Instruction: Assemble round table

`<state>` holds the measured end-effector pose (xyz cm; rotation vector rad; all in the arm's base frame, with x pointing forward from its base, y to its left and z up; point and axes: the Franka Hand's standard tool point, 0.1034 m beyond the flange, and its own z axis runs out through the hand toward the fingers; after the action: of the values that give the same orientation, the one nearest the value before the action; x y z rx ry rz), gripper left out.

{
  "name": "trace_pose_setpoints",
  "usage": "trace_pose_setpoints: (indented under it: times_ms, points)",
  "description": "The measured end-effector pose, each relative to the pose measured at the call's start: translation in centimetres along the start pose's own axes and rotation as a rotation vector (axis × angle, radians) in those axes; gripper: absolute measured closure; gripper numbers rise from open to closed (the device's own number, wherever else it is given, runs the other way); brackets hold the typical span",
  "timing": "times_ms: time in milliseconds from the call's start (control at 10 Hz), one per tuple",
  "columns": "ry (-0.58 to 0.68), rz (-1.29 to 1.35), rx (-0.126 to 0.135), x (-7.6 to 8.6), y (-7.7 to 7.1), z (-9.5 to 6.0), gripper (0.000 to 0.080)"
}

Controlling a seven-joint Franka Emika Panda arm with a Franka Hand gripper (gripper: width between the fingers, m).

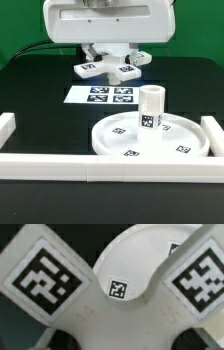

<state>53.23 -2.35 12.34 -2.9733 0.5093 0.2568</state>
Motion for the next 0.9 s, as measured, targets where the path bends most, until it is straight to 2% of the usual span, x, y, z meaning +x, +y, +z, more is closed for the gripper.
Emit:
trace_pose_setpoints:
  times_ms: [100, 300, 500, 700, 900]
  points:
    - [-0.013, 0.007, -0.010, -0.1, -1.3, -0.6, 0.0354]
    - [0.006, -0.017, -0.012, 0.8, -4.6, -1.4, 0.0354]
    - [0.006, -0.021, -0.015, 0.8, -6.4, -1.0, 0.0354]
    - [0.009, -0.031, -0.016, 0.7, -6.9, -0.9, 0.0354]
    - [0.018, -0.034, -0.017, 0.6, -6.4, -0.2, 0.0353]
